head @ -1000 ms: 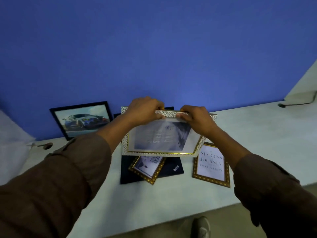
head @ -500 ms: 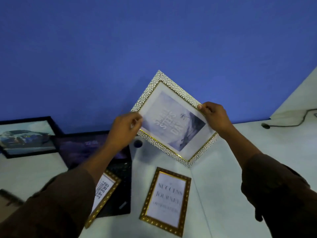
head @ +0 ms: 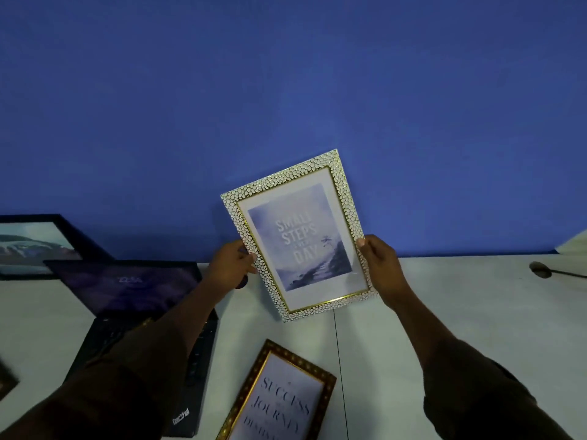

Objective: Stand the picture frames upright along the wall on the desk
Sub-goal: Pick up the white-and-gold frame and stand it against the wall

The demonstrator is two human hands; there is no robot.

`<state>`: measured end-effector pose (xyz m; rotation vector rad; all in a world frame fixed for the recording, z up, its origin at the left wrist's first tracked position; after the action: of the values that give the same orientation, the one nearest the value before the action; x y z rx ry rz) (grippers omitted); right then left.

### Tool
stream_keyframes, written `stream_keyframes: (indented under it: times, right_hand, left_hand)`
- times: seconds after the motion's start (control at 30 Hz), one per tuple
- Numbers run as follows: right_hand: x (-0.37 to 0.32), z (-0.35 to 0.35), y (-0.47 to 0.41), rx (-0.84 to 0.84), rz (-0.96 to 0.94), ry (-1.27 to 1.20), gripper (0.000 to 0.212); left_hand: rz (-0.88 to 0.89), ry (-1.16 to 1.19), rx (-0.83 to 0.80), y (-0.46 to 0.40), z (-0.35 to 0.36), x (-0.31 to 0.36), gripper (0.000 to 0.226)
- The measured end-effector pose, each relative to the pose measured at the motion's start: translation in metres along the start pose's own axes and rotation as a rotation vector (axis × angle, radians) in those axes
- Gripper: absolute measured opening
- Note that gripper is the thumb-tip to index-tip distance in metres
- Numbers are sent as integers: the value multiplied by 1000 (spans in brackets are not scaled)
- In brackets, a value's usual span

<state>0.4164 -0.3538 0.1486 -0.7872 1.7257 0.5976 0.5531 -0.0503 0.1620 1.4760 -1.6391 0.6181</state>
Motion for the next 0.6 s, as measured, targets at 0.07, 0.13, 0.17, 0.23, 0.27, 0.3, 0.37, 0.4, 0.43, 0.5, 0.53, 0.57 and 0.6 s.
stream_keyframes:
  times: [0.07,0.13,0.17,0.23,0.27,0.3,0.37,0.4,0.43,0.5,0.53,0.57,0.6]
  right_hand:
    - [11,13,-14,-67,-41,49,21]
    - [20,26,-26,-130,-63,103,17]
    - [24,31,-30,-160,-71,125,14]
    - [33,41,-38,-200,-89,164,12]
    - [39,46,-43,-215,-90,181,11]
    - [46,50,-47,-222,-82,194,9]
    - [56,56,-52,-232,-63,207,13]
    - [60,59,-55,-234,-52,206,18]
    - [62,61,-58,-237,-43,204,22]
    - [66,65,-61,-253,-36,210,25]
    - [69,67,-61,-264,-34,215,26]
    - [71,68,-62,-269,-35,220,26]
    - [72,68,-62,-265,-32,224,26]
  left_hand:
    - [-3,-102,85,-17,-1,-2,29]
    - [-20,-168,158,-31,-5,0,23]
    - [-34,-148,187,-37,-7,0,16]
    - [-30,-132,224,-50,-6,1,15]
    - [-21,-166,229,-58,-4,-1,17]
    - [-18,-203,227,-62,-3,-3,18]
    - [-12,-272,245,-66,-4,-3,19]
    - [11,-284,258,-69,-3,-2,18]
    - [39,-291,266,-70,-4,-2,18]
    - [63,-308,268,-71,-6,-6,16]
    - [63,-304,269,-71,-7,-6,16]
    - [52,-292,272,-72,-8,-8,16]
    - [46,-285,271,-72,-8,-8,16]
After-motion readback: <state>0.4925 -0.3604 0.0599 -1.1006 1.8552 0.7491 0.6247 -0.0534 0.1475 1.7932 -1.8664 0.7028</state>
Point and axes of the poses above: each hand's wrist, its own y-axis away from the middle knuckle, its own z-axis out of the palm, x = y × z, the point moved 7 cm from there along -y, towards the middle knuckle, and after that the axes turned 11 degrees about x, right-handed, at the moved point
